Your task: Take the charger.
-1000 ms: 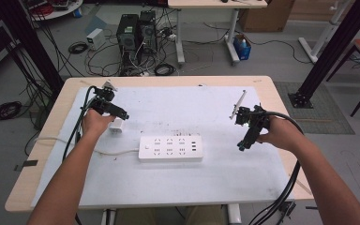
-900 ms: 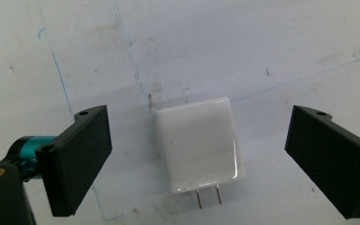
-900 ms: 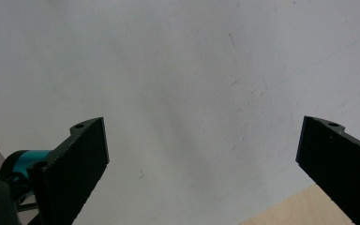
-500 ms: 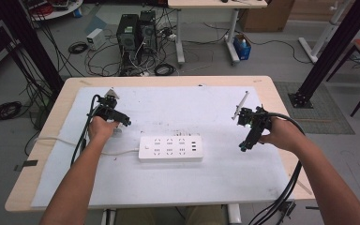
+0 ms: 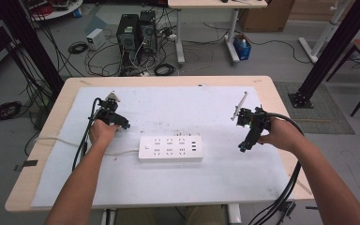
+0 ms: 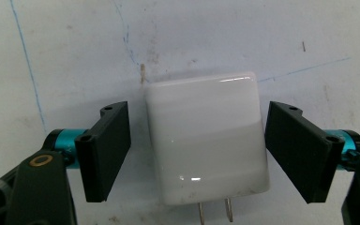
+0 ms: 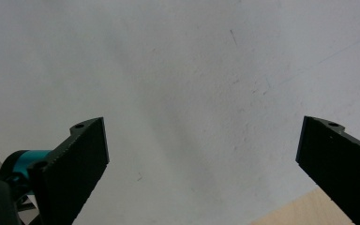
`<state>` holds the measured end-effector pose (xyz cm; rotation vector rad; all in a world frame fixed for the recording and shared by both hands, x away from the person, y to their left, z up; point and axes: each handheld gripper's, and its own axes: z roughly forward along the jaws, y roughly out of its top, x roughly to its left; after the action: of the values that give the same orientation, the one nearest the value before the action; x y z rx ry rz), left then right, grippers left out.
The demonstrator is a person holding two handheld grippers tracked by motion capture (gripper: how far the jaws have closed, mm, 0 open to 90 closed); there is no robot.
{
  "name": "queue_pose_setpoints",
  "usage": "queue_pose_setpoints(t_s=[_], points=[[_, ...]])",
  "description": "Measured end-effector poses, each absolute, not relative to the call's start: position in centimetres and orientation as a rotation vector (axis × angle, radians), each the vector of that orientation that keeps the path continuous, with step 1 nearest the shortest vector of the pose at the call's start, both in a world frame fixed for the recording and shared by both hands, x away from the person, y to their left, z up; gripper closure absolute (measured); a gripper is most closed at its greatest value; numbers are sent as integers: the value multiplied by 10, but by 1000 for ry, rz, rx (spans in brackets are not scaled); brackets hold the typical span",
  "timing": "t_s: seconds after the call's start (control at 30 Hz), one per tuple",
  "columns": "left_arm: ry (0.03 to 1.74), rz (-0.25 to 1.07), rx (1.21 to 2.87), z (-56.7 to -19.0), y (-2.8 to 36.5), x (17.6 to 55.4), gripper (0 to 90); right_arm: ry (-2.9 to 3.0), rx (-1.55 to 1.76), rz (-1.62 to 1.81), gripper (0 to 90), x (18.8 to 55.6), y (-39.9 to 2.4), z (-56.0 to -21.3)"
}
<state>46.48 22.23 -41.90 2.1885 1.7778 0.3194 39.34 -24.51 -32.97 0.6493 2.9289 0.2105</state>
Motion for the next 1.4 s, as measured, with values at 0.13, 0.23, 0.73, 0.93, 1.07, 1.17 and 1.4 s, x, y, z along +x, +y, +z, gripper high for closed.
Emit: queue_pose_setpoints(t_s=[0.13,0.23,0.73,0.93,1.07,1.17,1.4], points=[[1779,326,2195,-418,223,464,290,2930,648,209,19,393,-245,-330],[1787,330,2190,-418,223,464,309,2931,650,211,20,394,-245,-330],[1657,346,2191,-405,221,456,426,2865,675,227,20,392,-249,-330],[1563,354,2218,-393,222,450,426,2831,728,248,45,389,-250,-329],[1400,323,2276,-375,220,439,425,2822,776,255,45,385,-247,-329],[1298,317,2313,-360,218,432,425,2836,757,256,44,382,-244,-330],[1024,283,2444,-325,204,404,425,2854,771,323,44,374,-240,-330]])
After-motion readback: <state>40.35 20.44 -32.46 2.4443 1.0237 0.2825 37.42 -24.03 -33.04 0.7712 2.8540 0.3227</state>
